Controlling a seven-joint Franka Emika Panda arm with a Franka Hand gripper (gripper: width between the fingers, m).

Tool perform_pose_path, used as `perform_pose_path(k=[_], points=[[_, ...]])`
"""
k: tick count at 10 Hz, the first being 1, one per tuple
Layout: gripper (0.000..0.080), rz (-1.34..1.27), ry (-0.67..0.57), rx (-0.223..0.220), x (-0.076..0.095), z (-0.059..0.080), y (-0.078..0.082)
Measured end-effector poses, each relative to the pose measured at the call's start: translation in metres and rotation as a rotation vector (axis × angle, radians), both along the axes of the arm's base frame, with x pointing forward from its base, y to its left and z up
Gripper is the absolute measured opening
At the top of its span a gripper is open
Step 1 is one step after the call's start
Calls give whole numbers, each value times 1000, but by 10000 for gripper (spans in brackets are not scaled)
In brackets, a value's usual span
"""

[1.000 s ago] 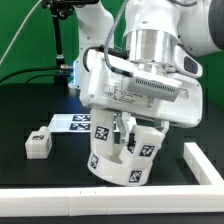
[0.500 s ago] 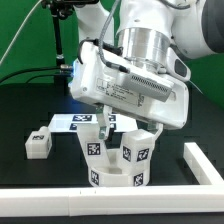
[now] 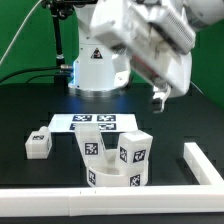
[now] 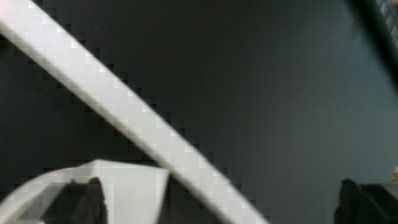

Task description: Assemble stool

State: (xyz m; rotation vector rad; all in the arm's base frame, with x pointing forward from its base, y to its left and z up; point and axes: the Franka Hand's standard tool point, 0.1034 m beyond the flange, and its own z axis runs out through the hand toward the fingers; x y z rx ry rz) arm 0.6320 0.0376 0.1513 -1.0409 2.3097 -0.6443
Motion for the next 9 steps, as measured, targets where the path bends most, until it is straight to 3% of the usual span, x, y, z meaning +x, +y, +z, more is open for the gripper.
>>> perform_pose_path(k=[2, 4, 6, 9], points=[[649, 94, 38, -89, -2, -7, -4], [649, 241, 74, -210, 0, -6, -5], [649, 348, 100, -298, 2, -5, -5], [649, 609, 150, -481, 8, 5, -11]])
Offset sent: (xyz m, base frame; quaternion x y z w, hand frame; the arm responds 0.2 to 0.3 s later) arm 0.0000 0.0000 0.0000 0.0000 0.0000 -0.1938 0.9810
